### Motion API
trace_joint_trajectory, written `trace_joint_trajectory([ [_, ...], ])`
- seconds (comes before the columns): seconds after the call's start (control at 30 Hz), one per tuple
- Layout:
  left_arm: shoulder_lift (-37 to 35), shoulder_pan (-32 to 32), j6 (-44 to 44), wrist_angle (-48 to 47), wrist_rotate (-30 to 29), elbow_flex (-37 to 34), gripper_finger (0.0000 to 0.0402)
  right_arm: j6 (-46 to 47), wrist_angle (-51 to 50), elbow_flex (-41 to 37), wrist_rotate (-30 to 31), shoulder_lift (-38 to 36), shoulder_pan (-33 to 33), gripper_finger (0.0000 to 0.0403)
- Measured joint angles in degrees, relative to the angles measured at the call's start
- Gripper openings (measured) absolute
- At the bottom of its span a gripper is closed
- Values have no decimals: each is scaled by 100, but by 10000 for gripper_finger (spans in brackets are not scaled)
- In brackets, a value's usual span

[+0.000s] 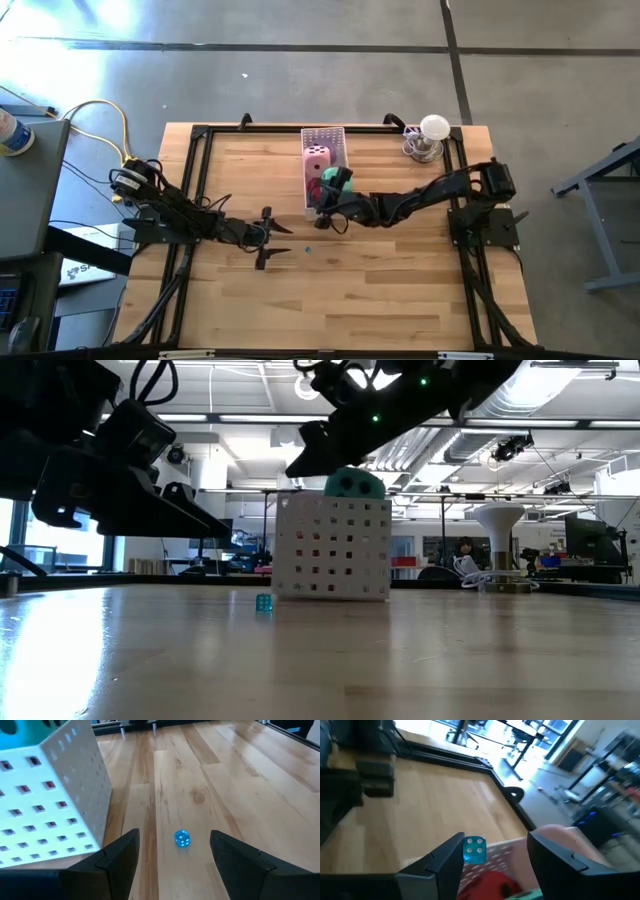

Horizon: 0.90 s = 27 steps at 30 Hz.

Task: Pick & Place Dice
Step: Put the small light blue die into the bin

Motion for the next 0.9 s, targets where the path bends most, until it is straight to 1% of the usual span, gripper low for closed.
trace_joint_trajectory([
  [0.13, -2, 0, -75, 0, 2, 0, 238, -341, 118, -2, 140, 7, 110, 201],
  [0.27, -2, 0, -160, 2, 2, 0, 238, -386, 133, -2, 212, 7, 154, 201],
  [0.4, 0, 0, -258, 2, 2, 0, 238, -569, 226, -2, 442, 7, 246, 201],
  [0.53, 0, 0, -266, 2, 2, 0, 238, -1046, 495, 2, 916, 7, 448, 201],
  [0.7, 0, 0, -15, 2, 2, 0, 238, -1680, 907, 4, 1688, 5, 953, 201],
  [0.8, 81, 0, -5, 5, 4, -2, 238, -1760, 940, 7, 2017, 5, 1314, 201],
  [0.9, 318, 0, -234, 22, 45, 11, 238, -1617, 935, 7, 2375, 5, 1680, 201],
])
